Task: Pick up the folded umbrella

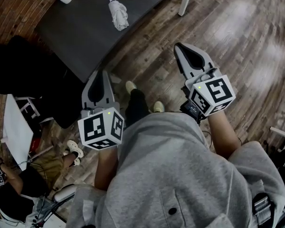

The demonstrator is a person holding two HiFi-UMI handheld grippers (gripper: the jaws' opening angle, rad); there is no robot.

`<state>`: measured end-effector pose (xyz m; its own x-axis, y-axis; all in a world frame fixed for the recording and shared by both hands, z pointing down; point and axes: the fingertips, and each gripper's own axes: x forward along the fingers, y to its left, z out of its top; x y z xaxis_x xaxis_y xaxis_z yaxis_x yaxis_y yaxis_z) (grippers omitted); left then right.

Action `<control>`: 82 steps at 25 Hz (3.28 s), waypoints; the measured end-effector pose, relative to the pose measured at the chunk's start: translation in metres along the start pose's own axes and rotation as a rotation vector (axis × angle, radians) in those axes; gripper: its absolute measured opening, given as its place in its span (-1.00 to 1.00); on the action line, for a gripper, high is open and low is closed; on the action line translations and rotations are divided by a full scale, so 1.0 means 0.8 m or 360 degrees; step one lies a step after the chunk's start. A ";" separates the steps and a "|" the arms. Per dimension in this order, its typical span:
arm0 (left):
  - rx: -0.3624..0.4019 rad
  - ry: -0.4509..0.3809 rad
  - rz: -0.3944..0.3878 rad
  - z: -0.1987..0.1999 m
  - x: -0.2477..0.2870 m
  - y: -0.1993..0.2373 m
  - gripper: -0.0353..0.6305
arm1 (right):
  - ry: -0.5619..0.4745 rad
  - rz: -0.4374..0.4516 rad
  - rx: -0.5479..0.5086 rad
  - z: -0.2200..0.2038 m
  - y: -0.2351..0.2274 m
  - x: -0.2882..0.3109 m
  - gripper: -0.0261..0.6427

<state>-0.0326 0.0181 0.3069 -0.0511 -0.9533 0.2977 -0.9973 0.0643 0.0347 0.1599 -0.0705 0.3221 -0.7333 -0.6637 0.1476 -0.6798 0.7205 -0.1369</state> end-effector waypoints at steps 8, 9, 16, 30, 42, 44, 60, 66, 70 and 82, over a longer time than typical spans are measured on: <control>-0.0015 0.0012 -0.0015 0.004 0.029 0.021 -0.85 | 0.0029 -0.0002 -0.0005 0.000 -0.001 0.033 -0.85; -0.0015 0.0011 -0.0017 0.005 0.034 0.025 -0.85 | 0.0029 -0.0003 -0.0004 0.000 -0.002 0.039 -0.85; -0.0041 0.0017 0.0000 0.014 0.072 0.065 -0.85 | 0.0053 0.0017 -0.0004 0.004 0.001 0.096 -0.85; -0.0124 0.0076 -0.0006 0.030 0.164 0.162 -0.85 | 0.0162 0.0049 -0.0037 0.013 0.011 0.240 -0.85; -0.0146 0.0094 -0.0116 0.046 0.225 0.211 -0.85 | 0.0247 -0.0031 -0.0072 0.012 0.013 0.311 -0.85; -0.0158 0.0107 -0.0132 0.045 0.234 0.221 -0.85 | 0.0260 -0.0043 -0.0078 0.010 0.017 0.322 -0.85; -0.0152 0.0126 -0.0311 0.050 0.297 0.261 -0.85 | 0.0387 -0.0242 -0.0093 -0.016 0.006 0.378 -0.85; -0.0149 0.0135 -0.0359 0.049 0.312 0.255 -0.85 | 0.0415 -0.0282 -0.0090 -0.022 -0.006 0.384 -0.85; -0.0138 0.0116 -0.0348 0.056 0.324 0.254 -0.85 | 0.0424 -0.0284 -0.0076 -0.023 -0.019 0.391 -0.85; -0.0119 0.0154 -0.0322 0.060 0.374 0.258 -0.85 | 0.0514 -0.0189 0.0080 -0.051 -0.045 0.440 -0.45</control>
<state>-0.2563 -0.2679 0.3569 0.1586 -0.9163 0.3677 -0.9799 -0.1005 0.1723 -0.0729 -0.3219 0.4190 -0.6119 -0.6386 0.4666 -0.7657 0.6261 -0.1474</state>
